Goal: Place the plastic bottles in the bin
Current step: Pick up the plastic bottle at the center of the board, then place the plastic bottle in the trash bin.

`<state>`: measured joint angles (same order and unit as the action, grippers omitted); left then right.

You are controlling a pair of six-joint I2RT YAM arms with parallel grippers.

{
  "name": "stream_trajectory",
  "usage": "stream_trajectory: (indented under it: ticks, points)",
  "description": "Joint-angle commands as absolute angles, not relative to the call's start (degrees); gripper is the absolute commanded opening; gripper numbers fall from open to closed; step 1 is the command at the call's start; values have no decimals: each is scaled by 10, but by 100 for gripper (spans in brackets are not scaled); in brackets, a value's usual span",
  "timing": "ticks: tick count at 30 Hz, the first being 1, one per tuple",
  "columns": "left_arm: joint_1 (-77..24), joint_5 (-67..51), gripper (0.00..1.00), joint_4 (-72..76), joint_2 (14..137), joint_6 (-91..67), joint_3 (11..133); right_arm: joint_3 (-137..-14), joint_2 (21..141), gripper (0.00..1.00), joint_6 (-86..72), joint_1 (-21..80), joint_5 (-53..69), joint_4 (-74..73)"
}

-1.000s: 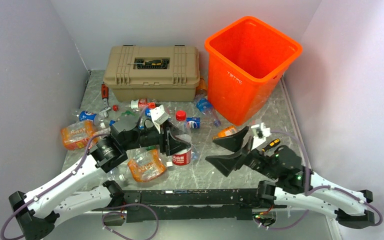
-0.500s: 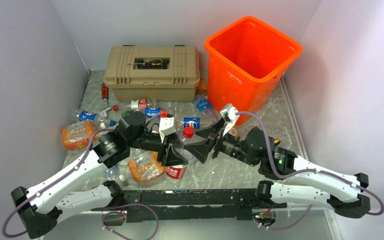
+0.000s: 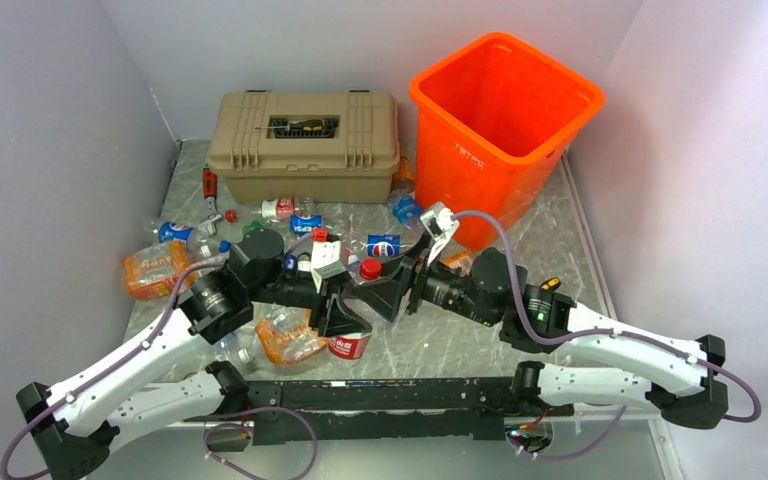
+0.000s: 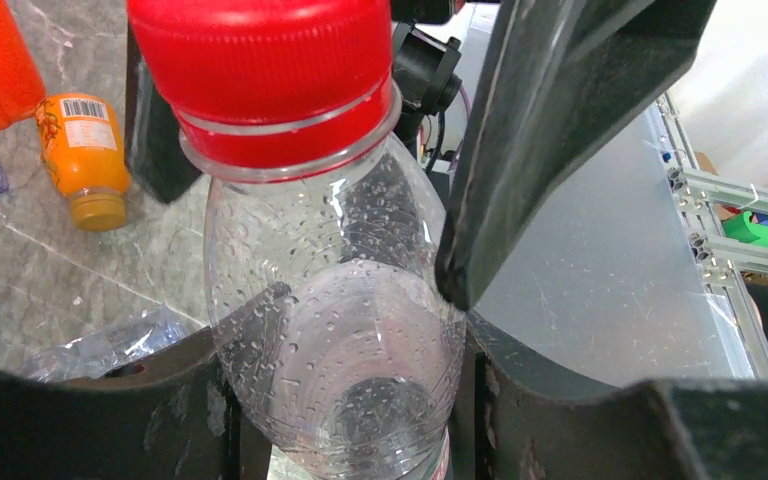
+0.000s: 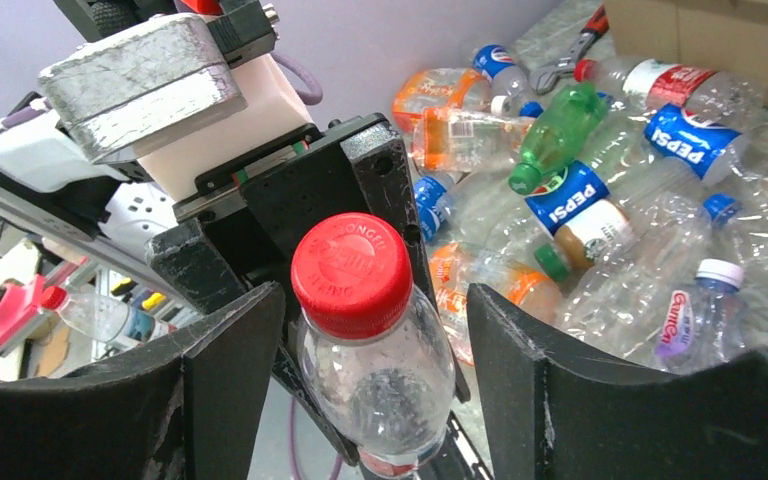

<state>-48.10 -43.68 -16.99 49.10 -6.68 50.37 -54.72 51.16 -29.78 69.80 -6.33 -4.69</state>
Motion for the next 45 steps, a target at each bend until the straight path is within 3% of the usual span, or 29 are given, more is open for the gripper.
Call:
stream_trajectory:
  ticks: [1,8,10,11,12,13,17,23,28,32,33,36,41,45]
  points:
    - [-482,-439,30,-142,487,-65,502,-574,527,65,-316,700,-45,5]
    - [-482,-439,34,-143,475,-64,497,-567,536,29,-319,700,-53,25]
    - [-482,-434,60,-146,474,-68,499,-568,536,14,-317,699,-51,24]
    - [-481,-426,72,-148,472,-72,500,-571,536,0,-315,699,-52,20]
    - [-481,-414,89,-150,469,-76,502,-575,535,0,-313,699,-58,15]
    - [-482,-399,98,-151,465,-79,502,-579,529,0,-306,700,-63,10]
    - [-481,-295,100,-142,405,-98,492,-649,502,0,-245,700,-118,-67]
    - [-481,-86,99,-96,266,-115,438,-858,501,0,-76,699,-309,-154]
    - [-481,51,99,-76,196,-141,400,-903,539,0,133,699,-499,40]
    - [-482,73,100,-103,200,-138,414,-969,636,0,295,665,-577,181]
    - [-481,72,100,-110,210,-138,418,-1004,659,0,273,626,-563,153]
    - [-481,68,99,-124,239,-138,432,-1164,749,0,71,415,-462,-110]
    - [-481,52,99,-152,279,-143,454,-1204,834,0,55,319,-426,-86]
    - [-482,61,99,-177,298,-144,470,-1221,883,0,-75,226,-358,-156]
